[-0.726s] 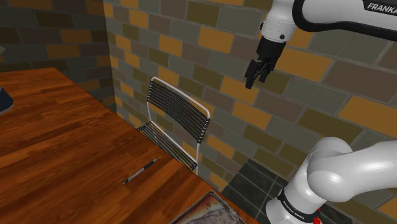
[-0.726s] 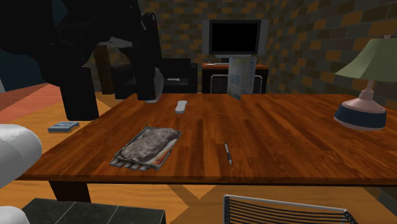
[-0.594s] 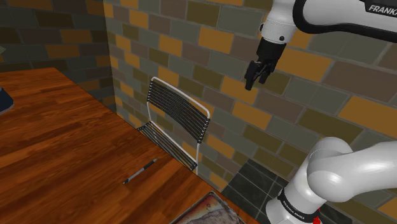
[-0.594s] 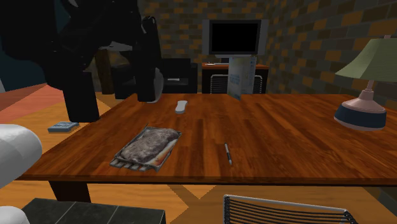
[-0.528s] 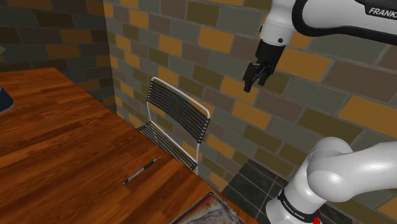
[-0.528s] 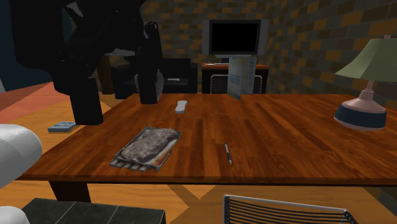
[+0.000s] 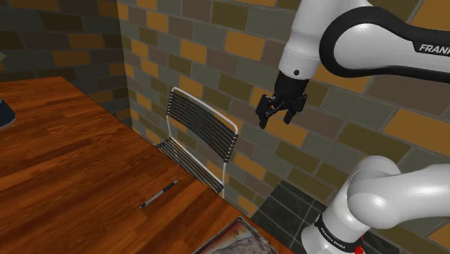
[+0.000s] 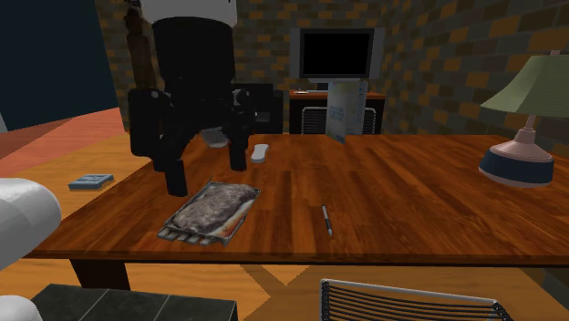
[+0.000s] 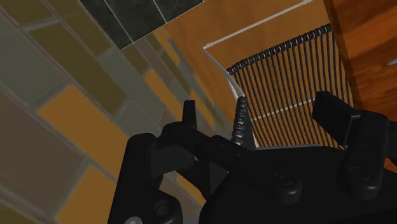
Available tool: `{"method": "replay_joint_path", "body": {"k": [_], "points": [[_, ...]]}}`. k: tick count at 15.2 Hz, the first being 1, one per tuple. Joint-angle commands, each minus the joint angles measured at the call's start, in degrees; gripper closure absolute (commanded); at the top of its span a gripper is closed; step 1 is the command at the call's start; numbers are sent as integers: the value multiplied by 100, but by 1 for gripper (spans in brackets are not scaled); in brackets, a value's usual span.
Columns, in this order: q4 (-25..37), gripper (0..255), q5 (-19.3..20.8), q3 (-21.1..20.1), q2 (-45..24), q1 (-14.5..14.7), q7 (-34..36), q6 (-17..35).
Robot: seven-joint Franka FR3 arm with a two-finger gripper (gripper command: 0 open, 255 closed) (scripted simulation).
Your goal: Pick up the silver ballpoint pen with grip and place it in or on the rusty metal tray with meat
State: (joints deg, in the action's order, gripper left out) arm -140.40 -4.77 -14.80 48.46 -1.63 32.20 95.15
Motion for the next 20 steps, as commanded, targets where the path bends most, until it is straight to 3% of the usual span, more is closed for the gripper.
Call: {"method": "replay_joint_path", "body": {"k": [1, 7, 12, 16, 20], "points": [[-140, 0, -256, -293, -21, -34, 577, 177], [-253, 0, -975, -1294, -446, -193, 2258, 838], [-55, 0, -1371, -2203, -1131, -512, 3659, 1506], [278, 0, -1439, -3009, -1862, -960, 4823, 2077], [740, 0, -1135, -3952, -2775, -1636, 6125, 2652]]}}
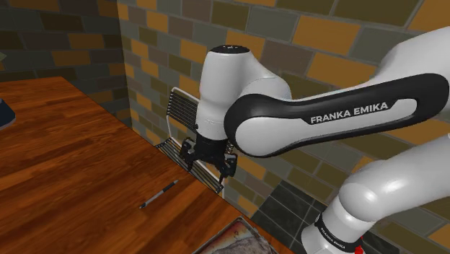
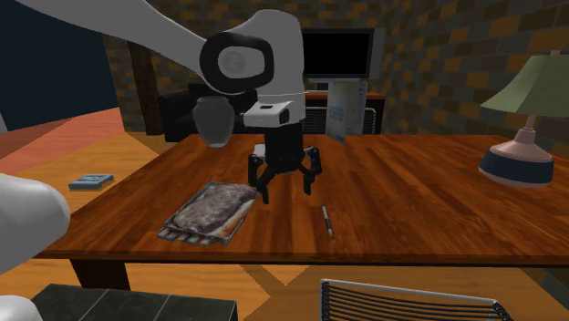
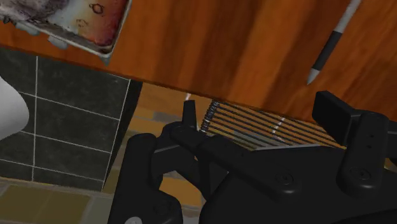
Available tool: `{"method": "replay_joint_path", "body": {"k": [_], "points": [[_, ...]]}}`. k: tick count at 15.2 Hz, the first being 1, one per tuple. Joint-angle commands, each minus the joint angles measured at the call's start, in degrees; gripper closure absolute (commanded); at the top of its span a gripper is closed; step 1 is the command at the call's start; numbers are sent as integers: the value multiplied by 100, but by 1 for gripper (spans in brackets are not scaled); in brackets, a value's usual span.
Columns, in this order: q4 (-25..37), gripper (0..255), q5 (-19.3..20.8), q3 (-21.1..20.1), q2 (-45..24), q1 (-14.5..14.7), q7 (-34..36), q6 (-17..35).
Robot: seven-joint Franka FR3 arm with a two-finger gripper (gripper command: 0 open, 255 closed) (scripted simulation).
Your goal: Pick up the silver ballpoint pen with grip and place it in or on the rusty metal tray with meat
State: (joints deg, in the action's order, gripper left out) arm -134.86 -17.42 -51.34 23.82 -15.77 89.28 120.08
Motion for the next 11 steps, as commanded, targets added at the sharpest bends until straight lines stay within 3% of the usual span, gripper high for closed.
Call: {"method": "replay_joint_path", "body": {"k": [1, 4, 5, 6, 7, 8, 9, 11], "points": [[320, 0, 297, -572, -582, -438, 788, 299], [762, 0, 1244, -1553, -1641, -1234, 2171, 682], [931, 0, 1870, -1917, -2191, -1507, 2835, 767], [1127, 0, 2718, -2091, -2896, -1560, 3641, 770], [1346, 0, 3459, -2003, -3524, -1356, 4350, 702], [1561, 0, 3833, -1629, -3882, -921, 4785, 663], [1764, 0, 4039, -1245, -4117, -506, 5086, 649], [1721, 0, 4144, -1074, -4207, -353, 5153, 762]]}}
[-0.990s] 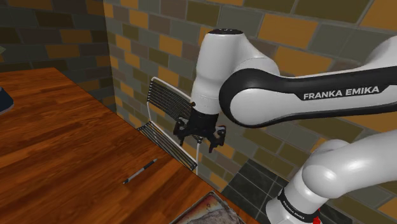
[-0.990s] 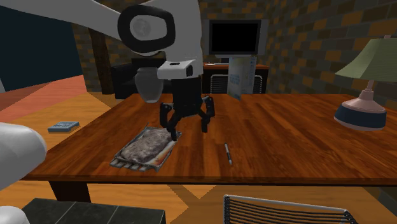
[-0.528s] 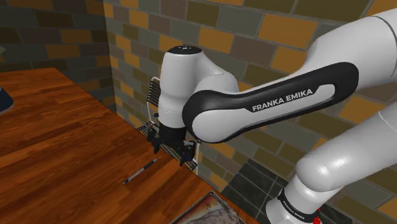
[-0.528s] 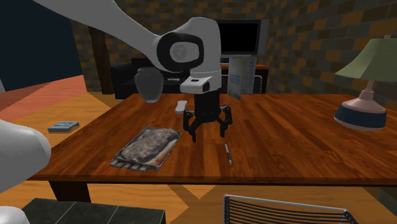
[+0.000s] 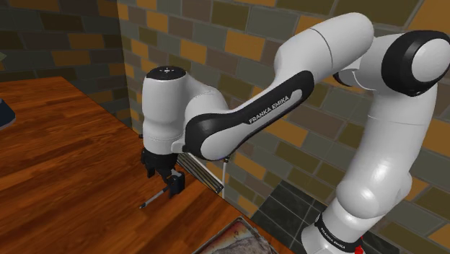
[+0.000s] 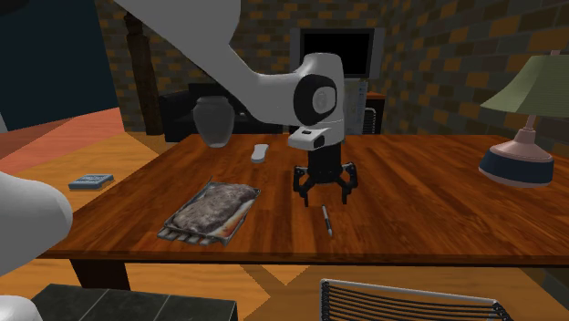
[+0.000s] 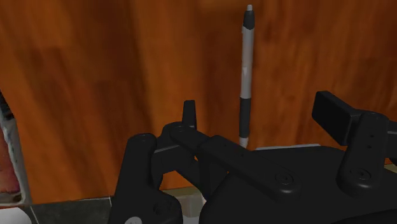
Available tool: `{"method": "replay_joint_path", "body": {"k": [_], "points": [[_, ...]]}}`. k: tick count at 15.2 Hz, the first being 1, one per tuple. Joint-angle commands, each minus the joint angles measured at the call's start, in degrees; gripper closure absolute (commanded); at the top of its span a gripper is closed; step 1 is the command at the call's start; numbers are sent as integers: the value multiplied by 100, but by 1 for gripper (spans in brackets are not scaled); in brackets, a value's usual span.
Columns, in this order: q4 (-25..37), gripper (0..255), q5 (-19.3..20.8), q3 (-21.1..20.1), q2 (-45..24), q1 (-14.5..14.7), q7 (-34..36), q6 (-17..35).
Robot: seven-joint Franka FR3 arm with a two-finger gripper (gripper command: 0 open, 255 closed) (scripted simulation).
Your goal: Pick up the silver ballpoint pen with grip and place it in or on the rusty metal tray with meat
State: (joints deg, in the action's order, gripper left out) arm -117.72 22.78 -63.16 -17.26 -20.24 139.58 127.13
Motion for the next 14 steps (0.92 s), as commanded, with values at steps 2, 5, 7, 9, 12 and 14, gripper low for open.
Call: {"method": "replay_joint_path", "body": {"k": [2, 5, 7, 9, 12, 14], "points": [[-26, 0, 272, 220, -220, 194, 218, 155], [-67, 0, 491, 395, -401, 345, 357, 298], [-73, 0, 533, 429, -435, 374, 384, 325], [-73, 0, 533, 429, -435, 374, 384, 325], [-73, 0, 533, 429, -435, 374, 384, 325], [-73, 0, 532, 429, -435, 373, 383, 324]]}}
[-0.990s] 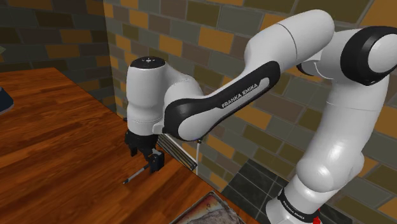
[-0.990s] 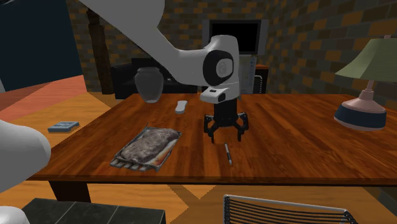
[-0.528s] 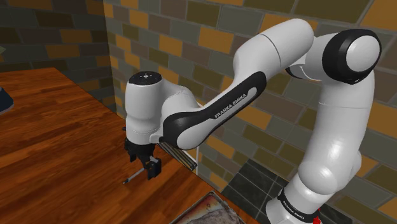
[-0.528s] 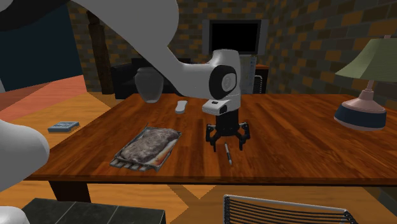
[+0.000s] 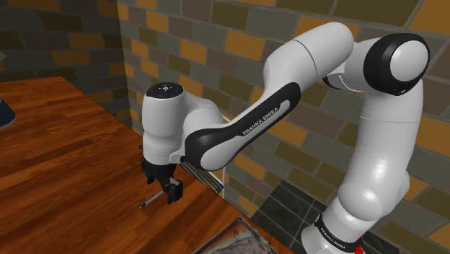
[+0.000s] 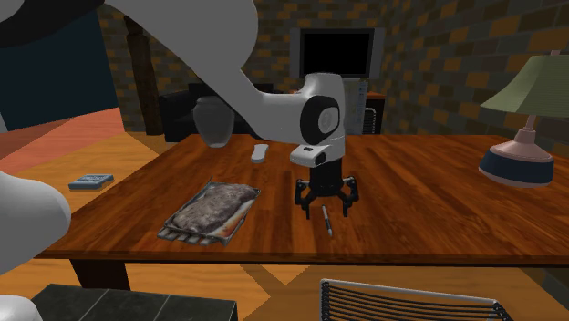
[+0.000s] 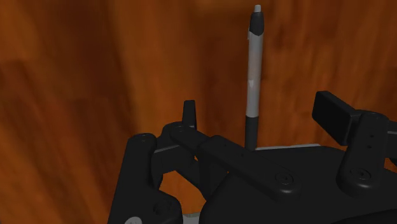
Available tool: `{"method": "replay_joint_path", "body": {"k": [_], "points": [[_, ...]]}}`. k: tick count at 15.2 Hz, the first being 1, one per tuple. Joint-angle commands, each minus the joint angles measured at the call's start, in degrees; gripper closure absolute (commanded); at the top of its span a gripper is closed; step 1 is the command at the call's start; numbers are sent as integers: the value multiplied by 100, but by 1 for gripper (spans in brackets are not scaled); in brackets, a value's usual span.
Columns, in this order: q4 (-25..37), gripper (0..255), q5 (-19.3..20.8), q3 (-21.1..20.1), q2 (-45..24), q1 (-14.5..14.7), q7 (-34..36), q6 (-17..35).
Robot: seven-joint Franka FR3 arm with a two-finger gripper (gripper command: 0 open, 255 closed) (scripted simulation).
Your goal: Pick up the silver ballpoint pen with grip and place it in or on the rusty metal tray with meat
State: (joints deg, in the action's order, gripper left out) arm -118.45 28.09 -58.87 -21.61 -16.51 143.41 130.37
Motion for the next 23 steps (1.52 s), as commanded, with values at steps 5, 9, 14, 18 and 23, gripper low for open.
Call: {"method": "replay_joint_path", "body": {"k": [5, 9, 14, 18, 23], "points": [[6, 255, 5, 4, -6, 8, 5, -2], [1, 255, 25, 18, -21, 28, 27, 11], [85, 255, -269, -214, 212, -183, -183, -205], [192, 255, -537, -411, 424, -359, -366, -419], [357, 255, -860, -631, 681, -566, -590, -701]]}}
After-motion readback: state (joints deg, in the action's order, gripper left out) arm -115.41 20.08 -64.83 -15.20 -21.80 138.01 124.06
